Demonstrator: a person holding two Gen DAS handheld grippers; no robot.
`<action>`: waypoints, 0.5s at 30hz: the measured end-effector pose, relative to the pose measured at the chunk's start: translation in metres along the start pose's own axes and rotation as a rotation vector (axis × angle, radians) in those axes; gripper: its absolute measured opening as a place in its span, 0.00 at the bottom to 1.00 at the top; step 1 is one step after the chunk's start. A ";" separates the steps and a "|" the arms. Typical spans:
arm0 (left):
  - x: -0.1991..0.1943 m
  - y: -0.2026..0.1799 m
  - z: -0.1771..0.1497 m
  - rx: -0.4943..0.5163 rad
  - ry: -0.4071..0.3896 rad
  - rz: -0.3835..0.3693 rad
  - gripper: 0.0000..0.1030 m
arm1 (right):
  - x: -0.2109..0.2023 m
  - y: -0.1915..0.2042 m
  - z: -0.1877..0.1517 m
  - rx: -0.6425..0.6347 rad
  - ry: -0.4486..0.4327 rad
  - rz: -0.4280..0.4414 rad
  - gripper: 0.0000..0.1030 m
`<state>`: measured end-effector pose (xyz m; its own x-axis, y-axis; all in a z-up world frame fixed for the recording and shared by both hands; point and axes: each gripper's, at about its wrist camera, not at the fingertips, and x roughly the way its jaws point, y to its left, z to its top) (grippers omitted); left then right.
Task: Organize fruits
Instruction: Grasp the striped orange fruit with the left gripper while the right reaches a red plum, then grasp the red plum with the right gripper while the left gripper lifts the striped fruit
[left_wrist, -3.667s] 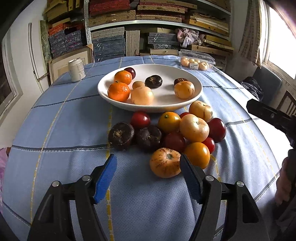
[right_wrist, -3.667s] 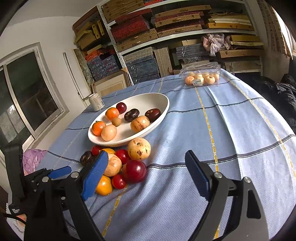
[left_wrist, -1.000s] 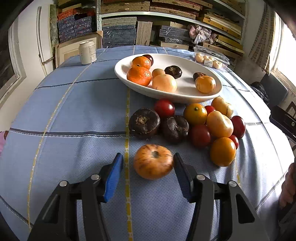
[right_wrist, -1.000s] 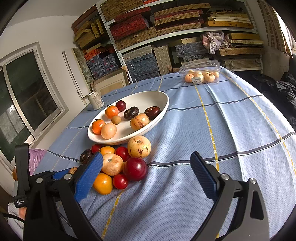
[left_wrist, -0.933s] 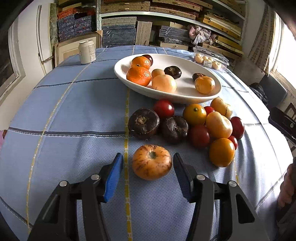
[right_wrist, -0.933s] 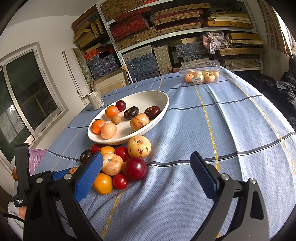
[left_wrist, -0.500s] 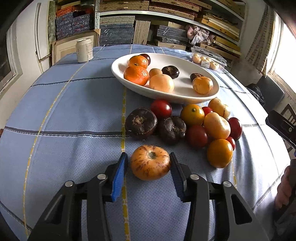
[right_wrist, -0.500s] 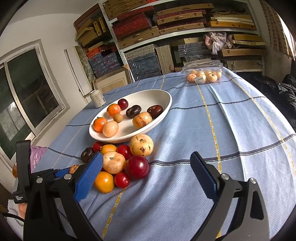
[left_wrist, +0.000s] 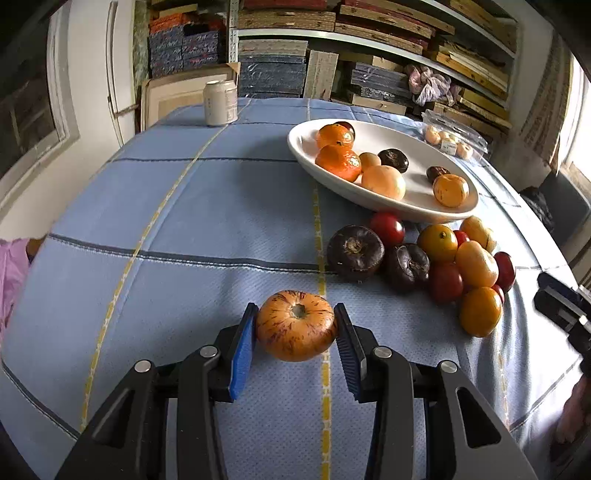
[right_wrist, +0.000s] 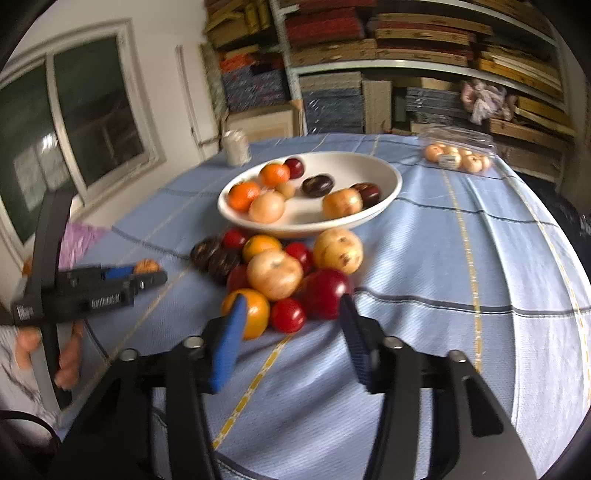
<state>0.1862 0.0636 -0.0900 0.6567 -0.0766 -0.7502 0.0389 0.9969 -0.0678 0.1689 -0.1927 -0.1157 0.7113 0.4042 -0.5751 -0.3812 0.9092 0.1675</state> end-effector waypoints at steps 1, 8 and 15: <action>0.001 0.000 0.000 0.000 0.003 -0.008 0.40 | 0.001 0.002 -0.001 -0.007 0.006 -0.004 0.38; 0.002 0.000 -0.002 -0.001 0.014 -0.044 0.40 | 0.021 -0.005 -0.001 0.024 0.093 -0.017 0.17; 0.001 -0.005 -0.004 0.015 0.012 -0.054 0.41 | 0.032 0.001 -0.001 0.010 0.137 -0.021 0.17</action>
<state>0.1840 0.0587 -0.0926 0.6443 -0.1308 -0.7535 0.0852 0.9914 -0.0992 0.1913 -0.1790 -0.1347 0.6319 0.3680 -0.6821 -0.3607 0.9186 0.1615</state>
